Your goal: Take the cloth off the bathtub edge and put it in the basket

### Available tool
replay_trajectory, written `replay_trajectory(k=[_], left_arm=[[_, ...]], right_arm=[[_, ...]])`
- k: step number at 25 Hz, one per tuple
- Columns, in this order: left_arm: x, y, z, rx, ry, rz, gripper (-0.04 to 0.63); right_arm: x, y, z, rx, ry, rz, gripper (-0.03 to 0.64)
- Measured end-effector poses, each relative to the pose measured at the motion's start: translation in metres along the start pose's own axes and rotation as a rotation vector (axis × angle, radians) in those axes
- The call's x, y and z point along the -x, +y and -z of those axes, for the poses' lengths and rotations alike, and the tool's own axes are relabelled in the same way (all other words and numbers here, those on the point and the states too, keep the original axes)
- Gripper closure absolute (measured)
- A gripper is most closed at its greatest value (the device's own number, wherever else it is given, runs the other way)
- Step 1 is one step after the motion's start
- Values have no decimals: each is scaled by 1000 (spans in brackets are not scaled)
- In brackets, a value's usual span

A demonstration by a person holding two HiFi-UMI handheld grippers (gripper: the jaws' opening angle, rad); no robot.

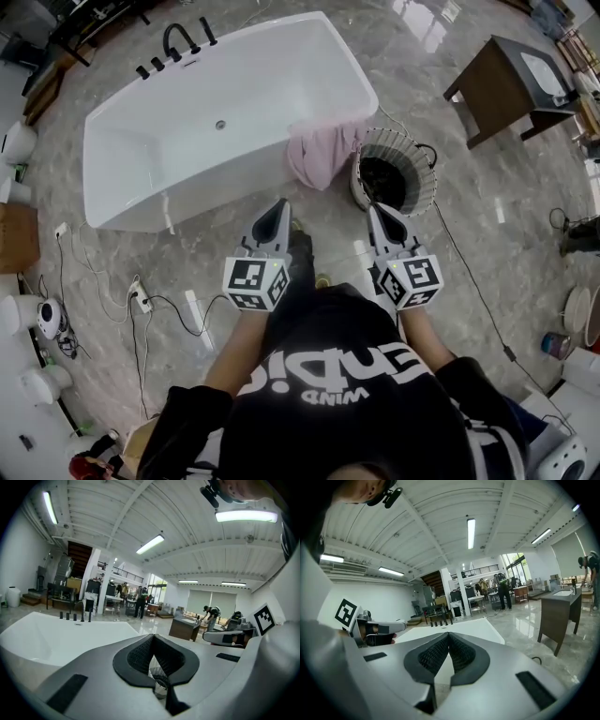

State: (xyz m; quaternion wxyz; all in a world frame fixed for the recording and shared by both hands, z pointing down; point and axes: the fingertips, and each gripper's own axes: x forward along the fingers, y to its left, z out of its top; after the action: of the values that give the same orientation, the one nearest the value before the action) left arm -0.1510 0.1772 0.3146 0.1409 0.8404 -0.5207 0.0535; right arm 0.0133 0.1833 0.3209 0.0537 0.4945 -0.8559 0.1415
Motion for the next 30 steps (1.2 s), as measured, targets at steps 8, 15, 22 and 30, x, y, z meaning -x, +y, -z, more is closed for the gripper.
replay_trajectory(k=[8, 15, 22, 30], left_arm=[[-63, 37, -13, -12, 9, 40, 583], [-128, 79, -42, -28, 31, 92, 583], [-194, 115, -74, -47, 45, 160, 583], [-247, 132, -91, -69, 67, 251, 583]], right_arm=[[-68, -25, -14, -4, 2, 23, 604], [-134, -47, -37, -21, 18, 68, 604], [-195, -71, -66, -30, 24, 106, 604], [-239, -92, -83, -67, -1, 169, 604]])
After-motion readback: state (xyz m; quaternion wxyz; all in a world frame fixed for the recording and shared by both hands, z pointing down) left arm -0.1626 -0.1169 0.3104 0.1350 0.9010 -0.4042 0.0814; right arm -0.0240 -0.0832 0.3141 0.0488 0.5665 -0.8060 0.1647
